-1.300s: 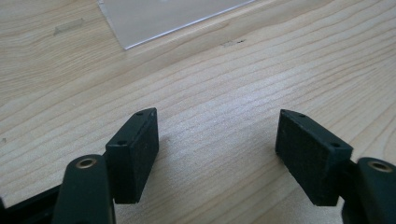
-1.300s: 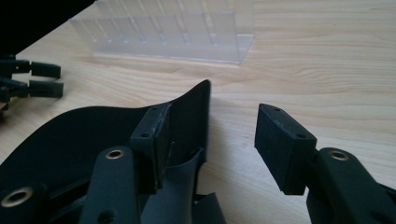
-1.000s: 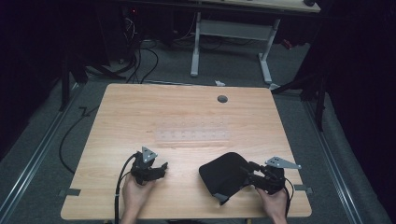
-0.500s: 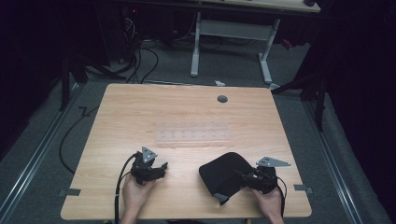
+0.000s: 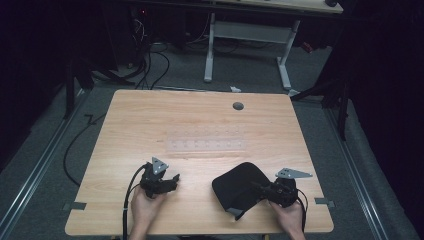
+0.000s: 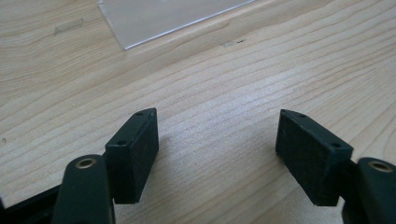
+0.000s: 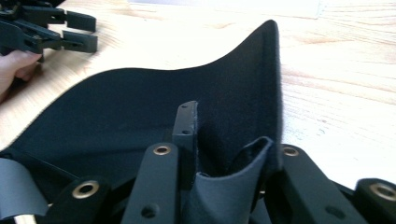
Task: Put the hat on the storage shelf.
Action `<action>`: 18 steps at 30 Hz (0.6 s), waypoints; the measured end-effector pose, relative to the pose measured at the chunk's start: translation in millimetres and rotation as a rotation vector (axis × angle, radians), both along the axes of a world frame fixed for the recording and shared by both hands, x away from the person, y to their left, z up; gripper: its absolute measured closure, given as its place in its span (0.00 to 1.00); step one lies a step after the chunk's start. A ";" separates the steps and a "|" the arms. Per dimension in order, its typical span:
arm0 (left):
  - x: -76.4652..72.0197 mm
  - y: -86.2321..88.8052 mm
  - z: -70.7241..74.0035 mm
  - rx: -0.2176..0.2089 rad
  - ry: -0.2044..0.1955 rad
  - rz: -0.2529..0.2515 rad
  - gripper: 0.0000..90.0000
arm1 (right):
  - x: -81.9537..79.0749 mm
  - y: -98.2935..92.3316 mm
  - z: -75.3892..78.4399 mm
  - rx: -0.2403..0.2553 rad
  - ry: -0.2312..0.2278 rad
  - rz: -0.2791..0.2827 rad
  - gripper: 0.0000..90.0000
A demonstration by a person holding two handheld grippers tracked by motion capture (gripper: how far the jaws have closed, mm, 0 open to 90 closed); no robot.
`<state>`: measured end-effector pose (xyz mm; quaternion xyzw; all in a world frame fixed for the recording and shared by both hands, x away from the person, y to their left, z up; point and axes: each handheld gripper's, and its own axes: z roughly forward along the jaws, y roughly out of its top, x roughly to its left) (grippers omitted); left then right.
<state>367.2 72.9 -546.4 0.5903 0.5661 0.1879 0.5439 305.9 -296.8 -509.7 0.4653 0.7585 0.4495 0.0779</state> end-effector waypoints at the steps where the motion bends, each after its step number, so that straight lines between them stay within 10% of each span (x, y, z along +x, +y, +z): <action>1: 0.0 0.0 0.0 0.000 0.000 0.000 0.34 | 0.0 0.0 0.0 0.000 0.000 0.000 0.82; 18: 0.0 -0.1 0.0 0.000 0.000 0.000 0.34 | 0.9 6.7 18.5 0.054 -0.026 0.059 0.91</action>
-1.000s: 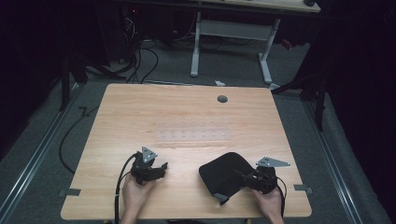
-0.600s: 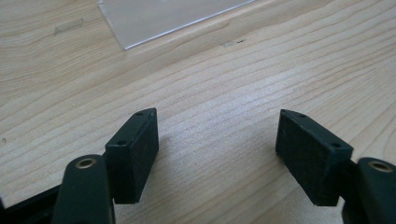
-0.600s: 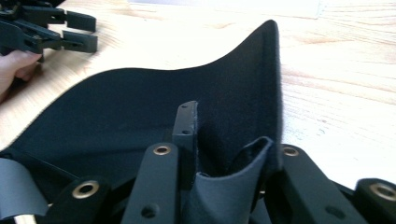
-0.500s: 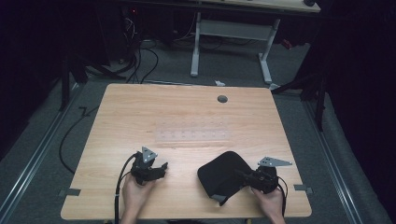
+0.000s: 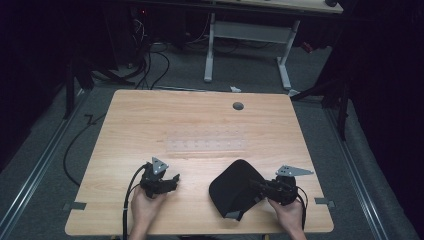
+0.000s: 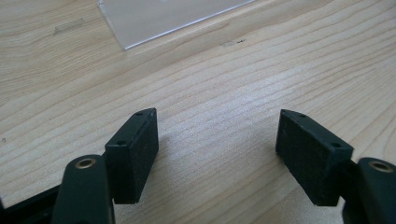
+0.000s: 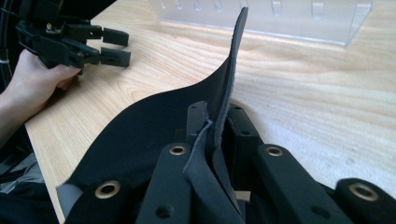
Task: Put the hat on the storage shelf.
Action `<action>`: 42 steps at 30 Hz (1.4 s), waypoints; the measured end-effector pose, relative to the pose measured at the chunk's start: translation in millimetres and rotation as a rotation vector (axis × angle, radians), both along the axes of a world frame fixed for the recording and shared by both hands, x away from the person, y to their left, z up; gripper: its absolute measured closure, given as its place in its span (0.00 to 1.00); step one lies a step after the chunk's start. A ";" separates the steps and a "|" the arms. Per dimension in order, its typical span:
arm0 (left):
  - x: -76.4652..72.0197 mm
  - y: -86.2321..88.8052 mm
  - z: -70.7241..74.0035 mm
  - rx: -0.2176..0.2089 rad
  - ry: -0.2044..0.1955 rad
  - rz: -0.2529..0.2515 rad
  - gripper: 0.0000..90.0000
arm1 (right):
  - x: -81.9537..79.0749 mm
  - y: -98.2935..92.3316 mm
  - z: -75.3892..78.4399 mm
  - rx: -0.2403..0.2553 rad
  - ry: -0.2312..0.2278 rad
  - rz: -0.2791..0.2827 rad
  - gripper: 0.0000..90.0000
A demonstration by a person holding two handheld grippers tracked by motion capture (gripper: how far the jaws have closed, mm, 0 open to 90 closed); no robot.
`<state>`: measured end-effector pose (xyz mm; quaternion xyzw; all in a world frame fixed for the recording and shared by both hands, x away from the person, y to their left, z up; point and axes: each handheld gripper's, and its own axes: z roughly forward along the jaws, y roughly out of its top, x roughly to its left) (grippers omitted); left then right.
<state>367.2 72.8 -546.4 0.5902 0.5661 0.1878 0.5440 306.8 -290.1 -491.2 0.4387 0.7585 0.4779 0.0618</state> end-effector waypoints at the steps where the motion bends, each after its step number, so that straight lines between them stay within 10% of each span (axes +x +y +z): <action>1: 0.0 0.0 0.0 0.000 0.000 0.000 0.34 | 0.4 0.2 0.9 0.002 -0.004 -0.002 0.91; 23: -1.0 -1.9 -0.2 0.002 0.003 -0.028 0.29 | 15.6 -2.3 17.5 0.032 -0.025 -0.030 0.92; 42: -24.0 -13.6 23.0 -0.021 -0.101 -0.149 0.31 | 32.4 13.9 43.7 0.038 -0.066 0.005 0.92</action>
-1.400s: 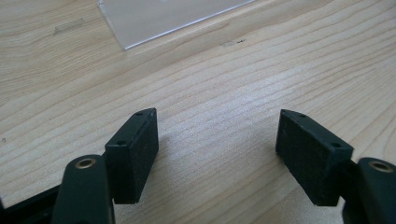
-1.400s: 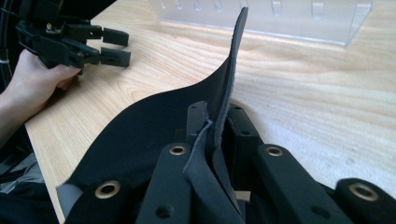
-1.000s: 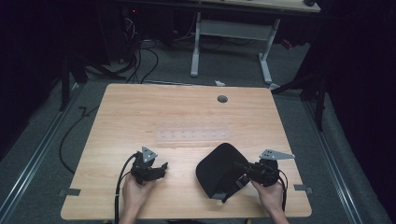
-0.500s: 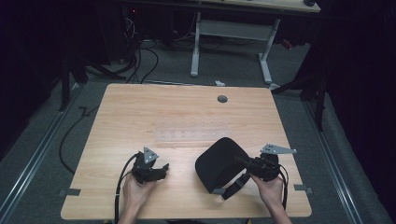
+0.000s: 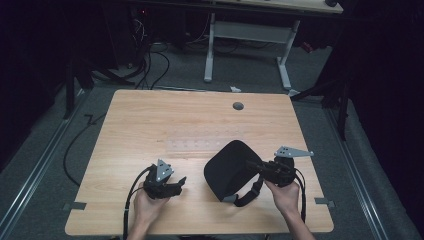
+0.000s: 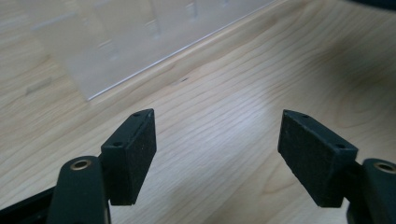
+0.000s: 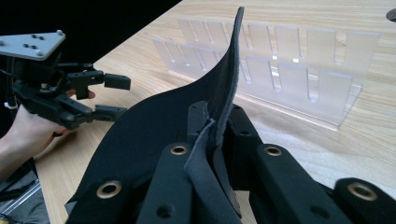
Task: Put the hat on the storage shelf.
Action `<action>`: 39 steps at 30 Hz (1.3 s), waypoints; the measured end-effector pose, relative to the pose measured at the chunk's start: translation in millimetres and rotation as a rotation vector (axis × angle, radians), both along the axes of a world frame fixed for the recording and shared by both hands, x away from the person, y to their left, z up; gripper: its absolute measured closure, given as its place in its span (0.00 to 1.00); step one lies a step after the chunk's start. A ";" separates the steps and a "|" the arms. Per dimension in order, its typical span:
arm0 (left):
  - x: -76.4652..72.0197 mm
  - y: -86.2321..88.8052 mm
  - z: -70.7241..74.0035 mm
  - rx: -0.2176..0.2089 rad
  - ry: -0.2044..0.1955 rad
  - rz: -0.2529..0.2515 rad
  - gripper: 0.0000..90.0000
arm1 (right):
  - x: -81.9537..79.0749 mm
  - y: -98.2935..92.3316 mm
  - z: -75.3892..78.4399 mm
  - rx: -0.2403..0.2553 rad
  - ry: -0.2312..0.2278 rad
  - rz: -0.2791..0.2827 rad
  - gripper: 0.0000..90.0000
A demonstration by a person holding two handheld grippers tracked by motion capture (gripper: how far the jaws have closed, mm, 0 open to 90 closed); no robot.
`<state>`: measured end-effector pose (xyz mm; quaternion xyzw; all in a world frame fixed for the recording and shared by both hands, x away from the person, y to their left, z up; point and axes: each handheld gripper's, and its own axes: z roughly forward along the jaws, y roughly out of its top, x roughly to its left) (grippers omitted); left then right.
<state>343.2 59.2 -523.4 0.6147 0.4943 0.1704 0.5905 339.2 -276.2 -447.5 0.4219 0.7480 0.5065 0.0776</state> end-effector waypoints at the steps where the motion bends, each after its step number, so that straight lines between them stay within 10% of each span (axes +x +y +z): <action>1: -2.5 -1.6 3.7 -0.007 -0.002 -0.020 0.31 | 0.0 0.0 0.0 0.000 0.000 0.000 0.92; 19: -30.2 -35.4 35.9 -0.008 -0.100 -0.203 0.31 | 6.9 4.9 6.5 0.042 0.018 -0.003 0.92; 39: -35.1 -50.3 37.6 0.039 -0.135 -0.247 0.28 | 10.0 11.6 15.3 0.040 0.034 0.006 0.92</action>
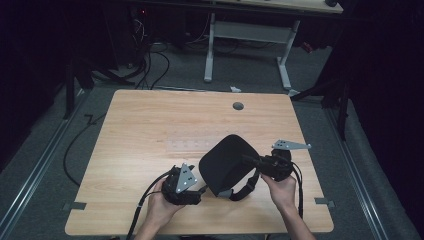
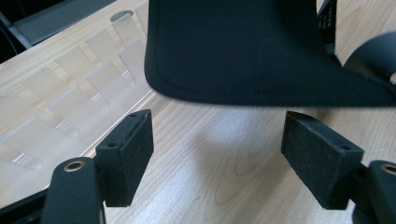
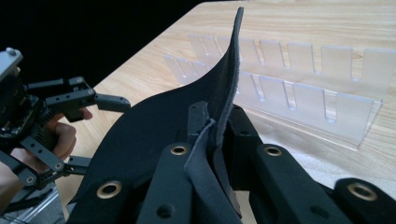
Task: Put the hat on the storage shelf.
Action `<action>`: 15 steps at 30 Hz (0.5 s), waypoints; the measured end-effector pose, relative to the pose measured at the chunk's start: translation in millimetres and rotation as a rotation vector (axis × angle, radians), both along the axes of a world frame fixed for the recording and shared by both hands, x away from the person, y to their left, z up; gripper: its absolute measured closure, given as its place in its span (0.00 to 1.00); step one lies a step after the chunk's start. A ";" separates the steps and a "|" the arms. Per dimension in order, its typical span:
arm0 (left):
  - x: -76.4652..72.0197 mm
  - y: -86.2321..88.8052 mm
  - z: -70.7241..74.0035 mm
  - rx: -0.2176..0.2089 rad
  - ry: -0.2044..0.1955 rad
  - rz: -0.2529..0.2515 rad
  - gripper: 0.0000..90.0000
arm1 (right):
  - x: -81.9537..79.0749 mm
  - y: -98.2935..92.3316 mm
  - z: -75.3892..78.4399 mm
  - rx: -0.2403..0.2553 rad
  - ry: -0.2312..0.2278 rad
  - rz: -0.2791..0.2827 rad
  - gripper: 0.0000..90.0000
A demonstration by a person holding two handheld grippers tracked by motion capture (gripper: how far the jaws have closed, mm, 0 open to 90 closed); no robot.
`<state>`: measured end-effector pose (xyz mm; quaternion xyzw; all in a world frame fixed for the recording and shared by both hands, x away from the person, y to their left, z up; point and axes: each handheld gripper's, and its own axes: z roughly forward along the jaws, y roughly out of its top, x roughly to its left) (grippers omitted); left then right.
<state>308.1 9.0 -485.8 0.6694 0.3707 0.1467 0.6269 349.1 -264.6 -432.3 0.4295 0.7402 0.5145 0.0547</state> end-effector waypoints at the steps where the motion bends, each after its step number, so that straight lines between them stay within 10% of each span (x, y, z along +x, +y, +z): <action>1: -0.1 -1.0 1.0 -0.004 -0.003 -0.002 0.28 | 0.7 2.2 -0.8 -0.011 0.000 0.007 0.92; 15: -1.0 -4.8 0.8 0.030 -0.015 -0.008 0.30 | 1.4 14.0 -1.2 -0.052 0.022 0.020 0.92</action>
